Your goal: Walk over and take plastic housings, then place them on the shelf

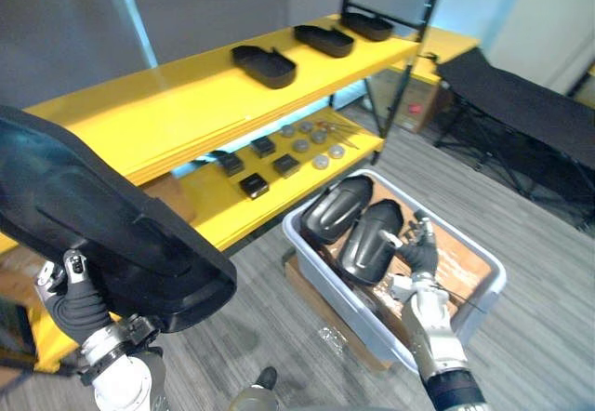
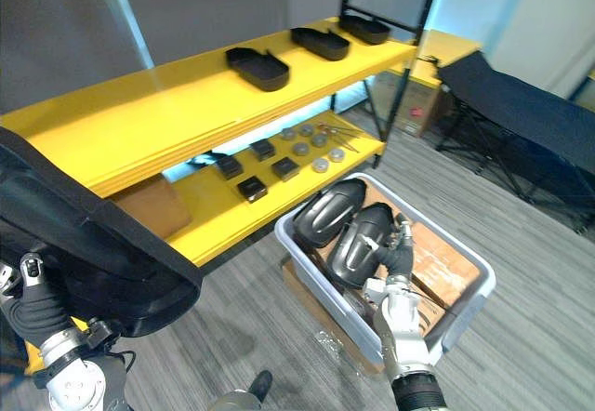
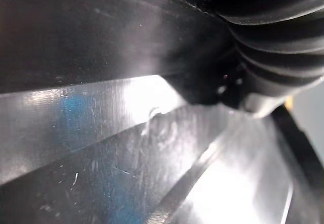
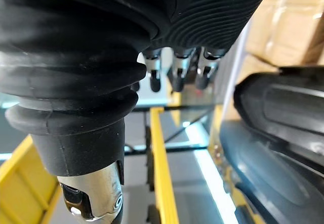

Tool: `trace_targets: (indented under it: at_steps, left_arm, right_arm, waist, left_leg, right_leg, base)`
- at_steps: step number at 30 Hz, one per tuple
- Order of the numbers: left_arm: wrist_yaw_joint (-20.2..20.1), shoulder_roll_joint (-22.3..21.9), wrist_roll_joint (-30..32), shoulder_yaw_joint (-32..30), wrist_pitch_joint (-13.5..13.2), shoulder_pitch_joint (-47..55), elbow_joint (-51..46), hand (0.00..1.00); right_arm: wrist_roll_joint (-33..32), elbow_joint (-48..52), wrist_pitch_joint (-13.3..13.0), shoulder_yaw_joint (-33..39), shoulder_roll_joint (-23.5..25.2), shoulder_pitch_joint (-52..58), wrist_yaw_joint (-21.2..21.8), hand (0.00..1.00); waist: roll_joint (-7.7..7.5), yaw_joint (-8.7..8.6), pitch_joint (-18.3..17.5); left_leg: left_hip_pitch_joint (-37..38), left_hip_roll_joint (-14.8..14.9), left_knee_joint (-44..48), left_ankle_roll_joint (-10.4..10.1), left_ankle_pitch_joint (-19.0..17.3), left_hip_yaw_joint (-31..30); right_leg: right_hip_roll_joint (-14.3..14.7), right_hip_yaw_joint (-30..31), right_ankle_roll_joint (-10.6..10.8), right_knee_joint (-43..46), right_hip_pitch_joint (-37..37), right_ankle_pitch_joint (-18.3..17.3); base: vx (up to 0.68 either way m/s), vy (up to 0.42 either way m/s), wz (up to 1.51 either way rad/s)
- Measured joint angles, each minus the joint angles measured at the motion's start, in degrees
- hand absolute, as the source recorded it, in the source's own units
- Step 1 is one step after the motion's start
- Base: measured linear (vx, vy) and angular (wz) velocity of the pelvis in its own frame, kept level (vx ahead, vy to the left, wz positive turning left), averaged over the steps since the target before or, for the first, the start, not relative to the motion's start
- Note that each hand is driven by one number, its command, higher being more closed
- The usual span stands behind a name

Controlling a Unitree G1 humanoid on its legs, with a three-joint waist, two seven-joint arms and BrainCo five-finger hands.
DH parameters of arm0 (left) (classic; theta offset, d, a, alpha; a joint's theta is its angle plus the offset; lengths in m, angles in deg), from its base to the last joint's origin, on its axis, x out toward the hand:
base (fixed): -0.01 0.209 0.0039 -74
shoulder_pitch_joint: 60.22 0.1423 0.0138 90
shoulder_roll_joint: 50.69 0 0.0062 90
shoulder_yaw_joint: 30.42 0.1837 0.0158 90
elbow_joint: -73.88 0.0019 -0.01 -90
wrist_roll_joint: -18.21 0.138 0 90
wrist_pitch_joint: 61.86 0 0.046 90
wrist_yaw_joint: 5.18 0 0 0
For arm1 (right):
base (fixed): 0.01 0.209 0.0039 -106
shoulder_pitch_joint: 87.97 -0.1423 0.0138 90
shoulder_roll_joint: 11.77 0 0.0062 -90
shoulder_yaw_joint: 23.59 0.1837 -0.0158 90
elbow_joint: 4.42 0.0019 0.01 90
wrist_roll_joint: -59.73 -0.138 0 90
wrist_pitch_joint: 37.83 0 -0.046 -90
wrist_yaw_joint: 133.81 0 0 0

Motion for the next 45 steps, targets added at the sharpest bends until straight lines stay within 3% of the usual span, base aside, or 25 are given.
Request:
trace_targets:
  at_steps: [1, 2, 3, 6, 7, 11, 13, 16, 17, 18, 19, 20, 21, 22, 23, 24, 27, 32, 34, 36, 37, 38, 40, 42, 45]
  left_arm:
    - [-0.99, 0.04, 0.1, 1.1, -0.39, -0.38, 0.04, 1.0]
    - [-3.45, 0.11, -0.01, 3.26, -0.73, -1.87, 0.35, 1.0]
    - [-5.92, 0.22, -0.12, 5.89, -0.98, -3.39, 1.1, 1.0]
    - [-8.8, 0.5, -0.11, 10.18, -1.0, -4.67, 1.61, 1.0]
    - [-8.76, 0.76, -0.12, 10.75, -0.96, -4.68, 1.61, 1.0]
    - [-8.14, 2.31, -0.03, 10.51, -0.73, -5.88, 2.72, 1.0]
    - [-7.16, 2.27, 0.43, 10.58, -0.58, -6.23, 2.97, 1.0]
    - [-6.01, 2.34, 0.76, 10.39, -0.42, -6.52, 3.6, 1.0]
    - [-5.99, 2.34, 1.13, 10.18, -0.4, -6.64, 3.63, 1.0]
    - [-5.92, 2.48, 1.51, 9.84, -0.34, -6.63, 3.62, 1.0]
    - [-6.07, 2.55, 1.37, 9.71, -0.26, -6.5, 3.72, 1.0]
    - [-6.68, 2.42, 0.93, 9.14, -0.05, -6.89, 4.53, 1.0]
    - [-7.69, 2.33, 0.17, 8.84, 0.8, -7.18, 5.03, 1.0]
    - [-8.4, 2.35, -0.43, 8.64, 1.37, -6.99, 5.02, 1.0]
    - [-9.66, 2.83, -3.02, 8.36, 2.23, -6.71, 4.98, 1.0]
    - [-9.96, 3.46, -5.39, 8.13, 2.68, -6.85, 5.01, 1.0]
    - [-10.52, 4.41, -6.18, 8.32, 4.18, -7.17, 5.1, 1.0]
    - [-10.56, 4.53, -8.99, 9.43, 4.42, -13.11, 7.18, 1.0]
    - [-10.48, 4.54, -9.05, 9.05, 4.4, -13.87, 8.56, 1.0]
    - [-10.54, 5.23, -9.04, 9.05, 4.4, -13.76, 8.98, 1.0]
    - [-10.63, 6.07, -9.05, 9.01, 4.32, -13.74, 9.28, 1.0]
    - [-10.68, 5.32, -9.05, 9.07, 4.34, -13.48, 9.89, 1.0]
    - [-11.3, 2.94, -8.95, 10.79, 4.44, -11.87, 9.92, 1.0]
    - [-12.04, 2.08, -8.97, 10.8, 4.29, -12.08, 9.39, 1.0]
    - [-11.53, 2.25, -9.02, 9.86, 3.98, -12.18, 8.62, 1.0]
  right_arm:
    - [0.02, 1.32, 0.13, 1.85, 0.18, 1.57, -0.03, 0.0]
    - [0.02, 3.6, 0.35, 4.7, 0.38, 4.5, -0.21, 0.0]
    - [0.02, 5.43, 0.39, 7.35, 0.27, 7.78, -0.5, 0.0]
    - [0.08, 7.4, 0.33, 10.45, 0.11, 11.36, -1.32, 0.0]
    - [0.08, 7.93, -0.11, 10.36, 0.25, 11.19, -1.11, 0.0]
    - [-0.14, 8.01, -1.31, 9.68, 1.74, 9.99, 1.65, 0.0]
    - [-0.96, 9.23, -3.15, 7.8, 2.28, 9.55, 4.34, 0.0]
    - [-0.92, 10.25, -6.46, 4.74, 4.02, 9.61, 4.69, 0.0]
    - [-0.92, 10.31, -6.87, 4.22, 4.71, 9.49, 4.56, 0.0]
    - [-0.91, 10.71, -7.22, 3.4, 5.69, 9.56, 4.16, 0.0]
    - [-0.89, 11.04, -7.26, 3.14, 5.6, 9.91, 4.01, 0.0]
    - [-0.79, 11.64, -7.48, 2.65, 5.82, 10.42, 3.8, 0.0]
    - [-0.61, 11.62, -7.48, 2.5, 6.08, 10.93, 3.79, 0.0]
    - [-0.4, 11.62, -7.52, 2.61, 6.22, 10.93, 3.79, 0.0]
    - [0.93, 11.62, -8.43, 2.53, 6.51, 10.9, 3.59, 0.0]
    - [2.7, 12.13, -10.34, 2.54, 6.92, 10.79, 3.18, 0.0]
    - [3.72, 14.5, -11.33, 3.68, 6.91, 11.01, 3.16, 0.0]
    - [3.54, 16.4, -12.54, 10.28, 6.44, 10.89, 3.7, 0.0]
    - [3.49, 16.41, -12.54, 10.62, 6.22, 10.91, 3.77, 0.0]
    - [3.46, 16.43, -12.53, 10.43, 6.26, 12.17, 3.78, 0.0]
    - [3.42, 16.48, -12.48, 10.45, 6.25, 13.02, 3.78, 0.0]
    - [3.4, 16.36, -12.32, 10.49, 5.73, 13.04, 3.78, 0.0]
    - [3.37, 16.55, -12.32, 10.59, 3.98, 12.47, 3.83, 0.0]
    - [3.37, 16.57, -12.27, 11.12, 3.77, 12.64, 4.02, 0.0]
    - [3.38, 16.92, -12.29, 11.65, 3.68, 12.4, 5.27, 0.0]
  waist:
    - [0.32, -1.38, 0.23]
    - [1.04, -3.25, 1.48]
    - [1.84, -5.11, 2.09]
    - [3.75, -6.39, 2.29]
    - [4.62, -6.34, 2.93]
    - [3.78, -6.03, 5.69]
    - [3.44, -5.97, 8.12]
    - [2.04, -5.31, 9.42]
    - [1.17, -5.12, 9.59]
    - [0.48, -4.42, 9.89]
    - [0.74, -4.3, 9.67]
    - [0.92, -4.8, 9.8]
    - [0.41, -5.48, 9.61]
    - [0.33, -5.56, 9.51]
    - [0.24, -5.48, 9.06]
    - [0.16, -5.8, 8.89]
    - [0.18, -6.81, 8.83]
    - [0.83, -8.77, 8.67]
    - [1.3, -8.83, 8.36]
    - [0.09, -9.02, 7.39]
    - [-1.34, -9.23, 6.42]
    - [-0.25, -8.85, 6.35]
    - [3.57, -8.91, 4.56]
    - [4.62, -8.71, 3.94]
    - [4.74, -8.67, 3.37]
  left_leg:
    - [-1.39, 0.48, 0.11, 3.28, -0.48, 4.18]
    - [-2.8, 2.42, 1.6, 6.79, -0.51, 13.56]
    - [-3.83, 4.1, 2.75, 7.69, -0.52, 21.77]
    - [-4.46, 5.43, 2.98, 7.27, 0.92, 30.83]
    - [-5.27, 5.6, 4.85, 4.51, 3.3, 31.08]
    - [-9.39, 6.38, 14.28, 3.81, 0.03, 32.82]
    - [-12.0, 7.31, 21.09, 3.98, -3.22, 33.29]
    - [-12.6, 6.32, 23.83, 3.96, -5.37, 33.96]
    - [-12.9, 5.95, 25.08, 5.04, -6.02, 34.34]
    - [-13.77, 5.65, 32.44, 8.06, -10.24, 36.63]
    - [-13.09, 4.98, 34.28, 8.87, -12.95, 37.95]
    - [-12.34, 3.48, 34.0, 7.44, -15.9, 37.47]
    - [-10.97, 1.59, 31.08, 7.61, -15.7, 36.08]
    - [-10.15, 0.89, 29.18, 7.65, -15.54, 35.51]
    - [-7.83, 0.39, 24.49, 8.28, -14.23, 34.58]
    - [-6.06, 0.25, 21.34, 9.37, -12.59, 33.39]
    - [-1.65, 0.18, 16.28, 9.03, -11.44, 31.28]
    - [1.73, 1.21, 13.95, 7.94, -12.04, 27.29]
    - [2.99, 2.84, 14.47, 5.93, -13.37, 26.29]
    - [3.49, 3.43, 15.33, 3.56, -14.95, 25.48]
    - [3.86, 3.07, 15.83, 1.85, -16.61, 24.66]
    - [3.89, 4.5, 16.85, 1.07, -17.58, 24.6]
    - [4.11, 7.48, 16.3, 0.18, -17.81, 24.98]
    - [6.4, 8.83, 14.4, -0.82, -17.56, 26.16]
    - [7.88, 9.68, 13.99, -1.46, -18.07, 26.61]
  right_leg:
    - [0.08, -2.82, -0.03, -0.31, 1.04, -0.14]
    - [0.28, -6.84, -0.02, -0.37, 3.16, -0.13]
    - [0.26, -9.82, -0.01, -0.34, 4.98, -0.15]
    - [-0.91, -11.4, 0.56, 0.75, 5.8, -0.55]
    - [-1.42, -10.1, 1.09, 1.21, 5.53, -1.88]
    - [-2.76, -6.68, 2.97, 1.98, 4.23, -4.71]
    - [-3.66, -6.12, 5.41, 4.31, 3.58, -7.84]
    - [-5.92, -6.24, 5.62, 6.8, 3.63, -11.02]
    - [-6.92, -6.58, 5.24, 6.81, 3.71, -11.4]
    - [-7.96, -6.88, 4.52, 7.22, 4.34, -11.73]
    - [-8.12, -6.68, 4.69, 8.64, 5.23, -10.79]
    - [-9.68, -3.76, 1.22, 16.92, 2.69, -9.29]
    - [-11.07, 1.0, -4.5, 25.78, -2.25, -4.18]
    - [-11.12, 3.19, -5.37, 29.05, -4.58, 0.29]
    - [-10.13, 7.19, -3.45, 33.64, -8.44, 6.48]
    - [-7.6, 9.32, -2.07, 36.51, -11.32, 2.02]
    - [-2.2, 9.25, -2.11, 32.0, -14.84, -4.2]
    - [2.38, 13.12, -2.7, 13.8, -21.01, -4.73]
    - [2.9, 15.12, -2.24, 8.24, -21.81, -1.43]
    - [2.74, 17.29, -3.54, 3.27, -21.3, 6.17]
    - [2.27, 17.88, -0.49, 1.57, -19.55, 10.35]
    - [3.51, 18.09, 0.3, -0.4, -18.05, 9.31]
    - [6.37, 16.96, -0.37, -2.63, -16.8, 9.75]
    - [7.63, 16.78, -0.6, -3.88, -14.73, 9.86]
    - [8.57, 16.78, -1.41, -6.43, -12.37, 10.58]
  base:
    - [-0.04, -0.09, 1.51]
    - [-0.04, -0.053, 2.06]
    - [-0.02, -0.001, 1.86]
    - [0.01, 0.073, 0.8]
    - [-0.02, 0.05, -0.1]
    - [-0.07, 0.021, -0.27]
    - [-0.11, 0.038, -0.21]
    - [-0.06, 0.084, 0.09]
    - [0.06, 0.154, 0.2]
    - [0.11, 0.151, 0.15]
    - [0.2, 0.192, 0.47]
    - [0.25, 0.196, 0.82]
    - [0.25, 0.181, 0.89]
    - [0.27, 0.183, 0.64]
    - [0.3, 0.15, 0.48]
    - [0.31, 0.142, 0.48]
    - [0.34, 0.083, 0.46]
    - [0.28, -0.059, 0.45]
    - [0.23, -0.217, 0.23]
    - [0.18, -0.273, 0.34]
    - [0.18, -0.317, 0.29]
    - [0.19, -0.375, 0.13]
    - [0.17, -0.273, -0.04]
    - [0.1, -0.111, -0.04]
    - [0.03, -0.026, -0.1]
